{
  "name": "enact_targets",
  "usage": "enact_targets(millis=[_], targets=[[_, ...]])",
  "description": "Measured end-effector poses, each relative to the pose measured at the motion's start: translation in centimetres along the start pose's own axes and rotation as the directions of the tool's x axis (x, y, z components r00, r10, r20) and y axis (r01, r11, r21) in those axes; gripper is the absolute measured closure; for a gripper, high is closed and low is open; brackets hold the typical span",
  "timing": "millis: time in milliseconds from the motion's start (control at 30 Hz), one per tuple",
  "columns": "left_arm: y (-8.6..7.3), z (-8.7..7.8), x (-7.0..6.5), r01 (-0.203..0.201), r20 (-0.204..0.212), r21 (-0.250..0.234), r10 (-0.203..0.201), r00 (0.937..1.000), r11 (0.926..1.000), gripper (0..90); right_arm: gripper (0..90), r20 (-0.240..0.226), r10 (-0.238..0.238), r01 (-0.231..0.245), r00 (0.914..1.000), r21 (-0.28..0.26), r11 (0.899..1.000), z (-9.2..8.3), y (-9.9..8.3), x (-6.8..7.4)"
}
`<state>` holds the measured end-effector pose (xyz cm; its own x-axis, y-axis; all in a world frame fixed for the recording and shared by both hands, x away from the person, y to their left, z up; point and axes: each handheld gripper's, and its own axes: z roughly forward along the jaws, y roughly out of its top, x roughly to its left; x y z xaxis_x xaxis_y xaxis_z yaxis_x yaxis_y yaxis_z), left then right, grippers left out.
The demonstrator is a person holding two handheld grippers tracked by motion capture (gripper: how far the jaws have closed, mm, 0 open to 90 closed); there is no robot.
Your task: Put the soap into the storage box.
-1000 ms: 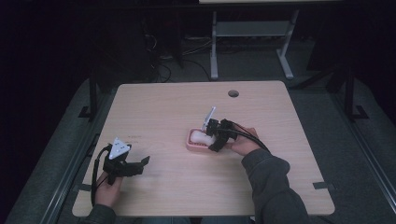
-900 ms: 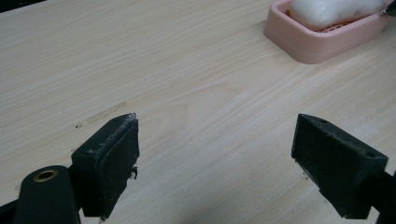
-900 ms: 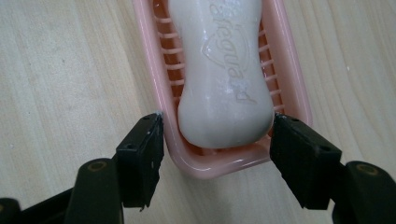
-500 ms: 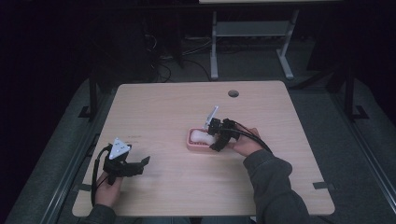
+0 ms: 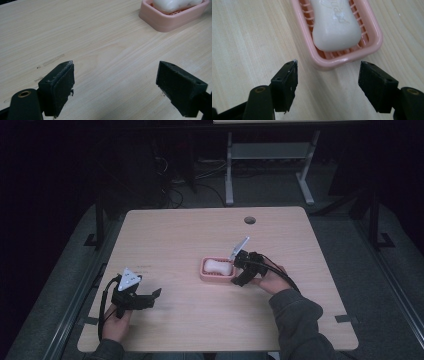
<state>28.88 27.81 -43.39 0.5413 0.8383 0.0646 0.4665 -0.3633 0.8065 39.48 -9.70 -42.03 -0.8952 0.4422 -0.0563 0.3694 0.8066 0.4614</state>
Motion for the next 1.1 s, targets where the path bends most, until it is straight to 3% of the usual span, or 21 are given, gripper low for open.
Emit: enact_targets(millis=[167,600,1100], targets=[[0.0,0.0,0.0,-0.002,-0.002,-0.007,0.002,1.0,1.0,14.7,30.8,-0.01,0.04,-0.04,0.9992,-0.019,0.999,-0.8,-1.0,-0.1],[0.0,0.0,0.0,-0.006,-0.005,-0.001,0.006,1.0,1.0,14.6,30.5,0.02,0.067,-0.065,0.9976,-0.072,0.995,-3.8,-2.7,0.2],[0.0,-0.1,0.0,-0.007,-0.006,-0.002,0.007,1.0,1.0,14.7,30.2,0.024,0.095,-0.093,0.9952,-0.087,0.992,-4.9,-4.5,0.5]])
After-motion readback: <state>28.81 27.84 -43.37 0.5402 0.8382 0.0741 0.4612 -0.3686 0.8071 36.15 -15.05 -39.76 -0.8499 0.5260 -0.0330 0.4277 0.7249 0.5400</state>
